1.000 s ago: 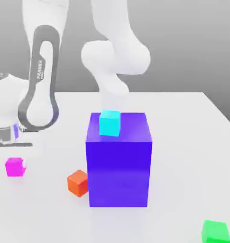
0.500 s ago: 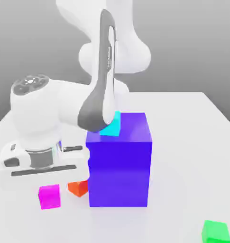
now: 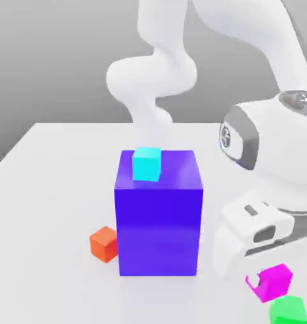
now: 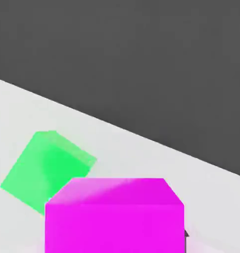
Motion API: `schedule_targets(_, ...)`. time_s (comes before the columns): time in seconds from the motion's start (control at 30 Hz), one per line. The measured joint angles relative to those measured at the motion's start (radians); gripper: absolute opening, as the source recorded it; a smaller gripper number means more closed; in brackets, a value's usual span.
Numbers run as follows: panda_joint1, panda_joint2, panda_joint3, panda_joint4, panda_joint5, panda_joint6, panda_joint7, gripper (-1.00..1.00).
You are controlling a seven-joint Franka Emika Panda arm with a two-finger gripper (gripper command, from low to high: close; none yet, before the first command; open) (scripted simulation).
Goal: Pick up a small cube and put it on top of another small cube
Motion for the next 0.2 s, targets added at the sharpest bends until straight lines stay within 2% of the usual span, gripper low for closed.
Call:
schedule_targets(0.07,0.004,0.064,0.009,0.008,0.008,0.057,0.002,-1.00)
schedule_targets(0.1,0.003,0.092,0.012,0.010,0.013,0.083,0.001,1.00)
schedule_targets(0.2,0.003,0.092,0.012,0.010,0.013,0.083,0.001,1.00)
